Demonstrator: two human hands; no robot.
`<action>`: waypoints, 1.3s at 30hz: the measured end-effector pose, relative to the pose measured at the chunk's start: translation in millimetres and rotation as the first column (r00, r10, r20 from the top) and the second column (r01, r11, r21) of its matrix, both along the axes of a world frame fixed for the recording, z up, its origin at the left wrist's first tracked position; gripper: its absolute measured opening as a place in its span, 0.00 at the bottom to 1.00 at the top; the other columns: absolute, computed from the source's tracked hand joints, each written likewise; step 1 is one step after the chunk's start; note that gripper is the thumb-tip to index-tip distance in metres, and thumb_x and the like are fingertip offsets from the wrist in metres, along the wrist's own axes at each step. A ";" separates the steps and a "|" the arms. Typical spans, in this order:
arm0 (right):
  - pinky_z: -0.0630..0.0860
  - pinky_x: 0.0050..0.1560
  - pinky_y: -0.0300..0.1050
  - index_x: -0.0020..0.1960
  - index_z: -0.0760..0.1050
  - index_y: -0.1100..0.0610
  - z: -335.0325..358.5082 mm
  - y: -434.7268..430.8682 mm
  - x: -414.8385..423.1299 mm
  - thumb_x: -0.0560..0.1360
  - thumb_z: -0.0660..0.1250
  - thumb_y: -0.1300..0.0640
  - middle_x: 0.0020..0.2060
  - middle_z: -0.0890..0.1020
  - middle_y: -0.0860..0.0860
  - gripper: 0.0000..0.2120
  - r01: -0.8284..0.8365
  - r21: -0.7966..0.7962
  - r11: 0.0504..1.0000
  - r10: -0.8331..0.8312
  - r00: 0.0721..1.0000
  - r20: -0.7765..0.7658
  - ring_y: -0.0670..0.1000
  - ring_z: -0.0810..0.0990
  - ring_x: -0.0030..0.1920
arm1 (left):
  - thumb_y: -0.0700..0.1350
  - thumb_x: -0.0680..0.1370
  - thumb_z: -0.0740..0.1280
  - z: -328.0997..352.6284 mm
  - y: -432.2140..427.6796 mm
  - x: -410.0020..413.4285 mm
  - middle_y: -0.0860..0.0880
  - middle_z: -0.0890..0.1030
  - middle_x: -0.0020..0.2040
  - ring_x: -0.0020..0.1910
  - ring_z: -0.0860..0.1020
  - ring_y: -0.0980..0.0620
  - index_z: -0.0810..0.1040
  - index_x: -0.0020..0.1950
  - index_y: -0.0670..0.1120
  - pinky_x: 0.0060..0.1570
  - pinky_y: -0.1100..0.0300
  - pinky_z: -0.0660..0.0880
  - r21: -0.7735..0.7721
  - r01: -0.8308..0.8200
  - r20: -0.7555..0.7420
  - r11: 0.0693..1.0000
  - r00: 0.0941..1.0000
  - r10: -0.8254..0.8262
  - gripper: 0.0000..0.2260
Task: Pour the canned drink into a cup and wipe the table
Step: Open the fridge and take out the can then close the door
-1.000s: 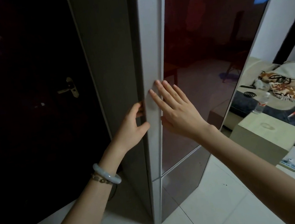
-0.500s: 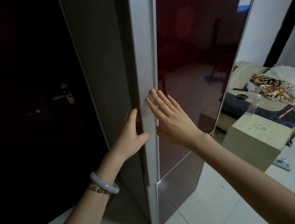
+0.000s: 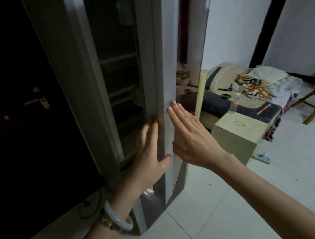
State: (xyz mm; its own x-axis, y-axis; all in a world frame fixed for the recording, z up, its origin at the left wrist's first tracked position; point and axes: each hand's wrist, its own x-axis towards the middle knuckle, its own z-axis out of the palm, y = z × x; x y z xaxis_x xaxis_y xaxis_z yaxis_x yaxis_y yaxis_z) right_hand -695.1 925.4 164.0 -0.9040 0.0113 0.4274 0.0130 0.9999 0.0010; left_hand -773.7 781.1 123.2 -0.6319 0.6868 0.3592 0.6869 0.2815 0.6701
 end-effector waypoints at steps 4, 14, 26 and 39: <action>0.43 0.74 0.45 0.75 0.43 0.60 -1.4 17.0 46.0 0.71 0.68 0.54 0.74 0.45 0.55 0.43 0.052 -0.013 0.999 -0.052 0.999 -0.009 0.52 0.41 0.75 | 0.50 0.75 0.69 -3.0 28.6 44.1 0.72 0.41 0.69 0.73 0.45 0.57 0.35 0.73 0.64 0.67 0.51 0.58 -0.002 0.075 -0.047 0.997 0.996 -0.075 0.45; 0.46 0.73 0.53 0.75 0.50 0.62 -16.5 62.1 144.1 0.66 0.60 0.60 0.75 0.47 0.59 0.39 0.237 0.184 0.954 -0.227 0.971 -0.073 0.56 0.44 0.75 | 0.46 0.77 0.65 -13.8 102.2 118.4 0.62 0.35 0.75 0.74 0.38 0.58 0.30 0.73 0.60 0.71 0.53 0.46 -0.111 0.188 -0.214 0.976 0.954 -0.209 0.44; 0.41 0.75 0.53 0.75 0.38 0.59 -13.1 128.6 201.9 0.69 0.61 0.60 0.73 0.35 0.58 0.43 0.537 0.125 0.834 -0.545 0.837 0.041 0.57 0.34 0.74 | 0.45 0.76 0.67 -2.8 149.1 108.0 0.47 0.52 0.77 0.73 0.43 0.58 0.50 0.77 0.45 0.71 0.52 0.48 0.013 0.150 -0.404 0.989 0.905 -0.132 0.35; 0.37 0.72 0.50 0.73 0.29 0.50 -16.2 246.0 221.8 0.67 0.66 0.62 0.72 0.30 0.56 0.52 0.697 0.015 0.717 -0.695 0.715 0.077 0.54 0.27 0.71 | 0.51 0.76 0.64 7.4 274.3 91.4 0.40 0.61 0.75 0.75 0.55 0.46 0.58 0.75 0.39 0.73 0.47 0.53 0.071 0.231 -0.626 0.970 0.768 -0.137 0.32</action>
State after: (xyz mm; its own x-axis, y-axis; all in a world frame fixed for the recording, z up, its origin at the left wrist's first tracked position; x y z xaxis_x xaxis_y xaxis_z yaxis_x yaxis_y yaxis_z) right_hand -473.2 1171.4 147.8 -0.6661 0.6553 0.3562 0.7057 0.7083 0.0165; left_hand -682.4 1055.4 130.6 -0.1118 0.6812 0.7235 0.9928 0.0456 0.1104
